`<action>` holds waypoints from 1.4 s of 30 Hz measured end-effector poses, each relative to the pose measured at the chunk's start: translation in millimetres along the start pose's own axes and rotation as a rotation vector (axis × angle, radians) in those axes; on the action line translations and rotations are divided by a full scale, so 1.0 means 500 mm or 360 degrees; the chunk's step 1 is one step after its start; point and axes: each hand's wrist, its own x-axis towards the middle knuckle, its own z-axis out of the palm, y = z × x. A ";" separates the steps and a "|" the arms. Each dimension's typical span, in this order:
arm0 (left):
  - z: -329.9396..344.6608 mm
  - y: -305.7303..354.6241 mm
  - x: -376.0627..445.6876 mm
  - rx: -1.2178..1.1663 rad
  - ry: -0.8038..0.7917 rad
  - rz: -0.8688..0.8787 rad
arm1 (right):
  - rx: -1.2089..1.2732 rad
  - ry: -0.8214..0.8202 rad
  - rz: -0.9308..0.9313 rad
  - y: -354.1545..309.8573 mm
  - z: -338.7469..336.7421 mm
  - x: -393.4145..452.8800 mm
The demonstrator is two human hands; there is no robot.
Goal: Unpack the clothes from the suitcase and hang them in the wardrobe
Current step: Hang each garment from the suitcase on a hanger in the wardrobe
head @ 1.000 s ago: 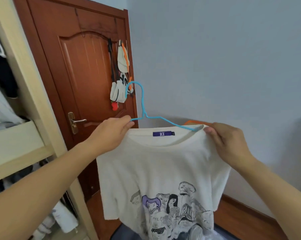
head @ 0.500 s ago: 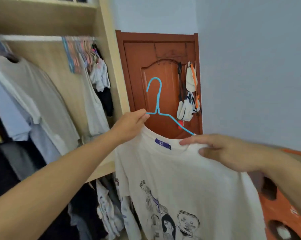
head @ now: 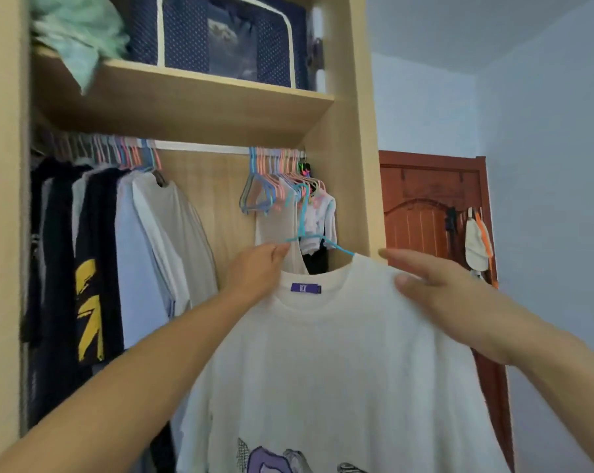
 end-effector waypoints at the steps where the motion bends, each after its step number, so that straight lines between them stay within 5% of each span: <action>1: -0.004 -0.021 0.029 0.0012 -0.0061 -0.0040 | -0.0148 0.0020 -0.0055 -0.024 0.019 0.035; 4: -0.032 -0.060 0.127 0.0116 -0.0241 -0.0065 | -0.0509 -0.0013 -0.0103 -0.093 0.047 0.129; 9: -0.083 -0.106 0.244 0.0251 -0.0196 -0.0058 | -0.0320 -0.0142 0.0091 -0.158 0.090 0.266; 12: -0.109 -0.142 0.280 0.0060 -0.0196 -0.0037 | -0.0326 0.0068 0.0104 -0.161 0.119 0.331; 16: -0.173 -0.241 0.287 0.0197 0.0029 0.0035 | -0.0519 0.0440 0.0025 -0.182 0.111 0.411; 21: -0.311 -0.413 0.238 0.0840 0.0456 0.0232 | -0.0480 0.0537 -0.0141 -0.218 0.147 0.548; 29: -0.441 -0.599 0.144 0.1417 0.0857 -0.0104 | -0.1024 0.0301 -0.0164 -0.221 0.366 0.802; 33: -0.464 -0.659 0.155 0.1203 0.0786 -0.0411 | -0.1112 0.0341 -0.0177 -0.262 0.416 0.911; 42: -0.447 -0.686 0.169 0.1119 0.0974 -0.0361 | -0.1178 -0.0068 -0.0090 -0.329 0.581 1.006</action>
